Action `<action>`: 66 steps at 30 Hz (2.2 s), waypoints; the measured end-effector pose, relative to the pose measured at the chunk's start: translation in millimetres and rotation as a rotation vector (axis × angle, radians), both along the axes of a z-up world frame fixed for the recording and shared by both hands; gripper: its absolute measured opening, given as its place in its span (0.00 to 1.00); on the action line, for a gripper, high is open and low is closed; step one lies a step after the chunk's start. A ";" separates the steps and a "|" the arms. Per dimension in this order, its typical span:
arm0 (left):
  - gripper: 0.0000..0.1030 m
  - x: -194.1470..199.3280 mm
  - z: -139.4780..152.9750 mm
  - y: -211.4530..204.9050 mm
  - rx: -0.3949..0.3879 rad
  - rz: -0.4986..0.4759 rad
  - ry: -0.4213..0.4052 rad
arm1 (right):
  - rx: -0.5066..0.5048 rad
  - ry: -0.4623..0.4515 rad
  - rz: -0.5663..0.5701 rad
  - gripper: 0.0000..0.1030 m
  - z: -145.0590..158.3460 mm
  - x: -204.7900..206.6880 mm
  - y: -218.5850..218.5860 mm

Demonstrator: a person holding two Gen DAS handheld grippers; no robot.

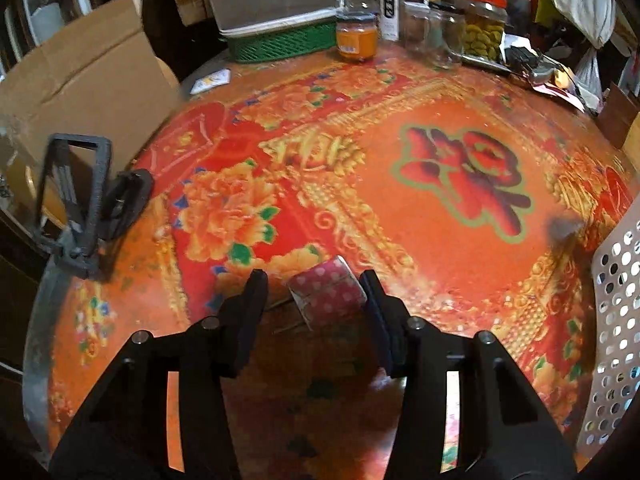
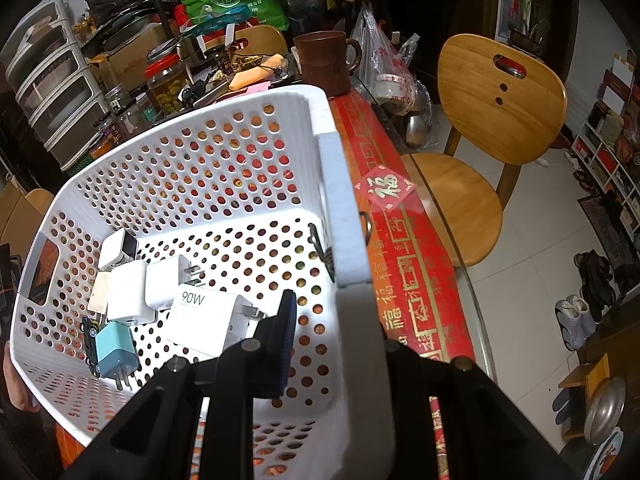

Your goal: Organize rigid objects

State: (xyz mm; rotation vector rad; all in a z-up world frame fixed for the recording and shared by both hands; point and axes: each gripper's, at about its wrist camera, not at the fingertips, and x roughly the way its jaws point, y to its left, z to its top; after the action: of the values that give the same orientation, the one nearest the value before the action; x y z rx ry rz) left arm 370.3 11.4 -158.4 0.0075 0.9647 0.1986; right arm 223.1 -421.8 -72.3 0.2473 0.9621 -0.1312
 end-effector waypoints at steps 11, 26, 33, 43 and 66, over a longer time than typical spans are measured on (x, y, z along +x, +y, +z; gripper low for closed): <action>0.44 -38.0 65.7 4.9 0.105 0.060 -0.119 | 0.000 -0.001 0.000 0.22 -0.7 -0.2 0.2; 0.44 -77.3 143.6 -53.4 0.145 0.006 -0.226 | -0.003 0.001 0.001 0.22 0.0 0.0 0.7; 0.44 -102.4 167.5 -118.5 0.120 -0.109 -0.275 | -0.003 0.002 0.001 0.22 0.3 0.2 0.9; 0.44 -117.2 170.6 -219.4 0.097 -0.281 -0.262 | -0.008 0.005 0.007 0.22 0.2 1.3 1.5; 0.70 -98.1 111.5 -290.8 0.074 -0.394 -0.117 | -0.008 0.004 0.006 0.22 0.0 1.2 1.8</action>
State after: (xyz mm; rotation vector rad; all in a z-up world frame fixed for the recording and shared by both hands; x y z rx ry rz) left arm 272.2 -279.3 -46.9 0.2499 0.8210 -0.1271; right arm 224.3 -420.1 -72.4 0.2365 0.9662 -0.1301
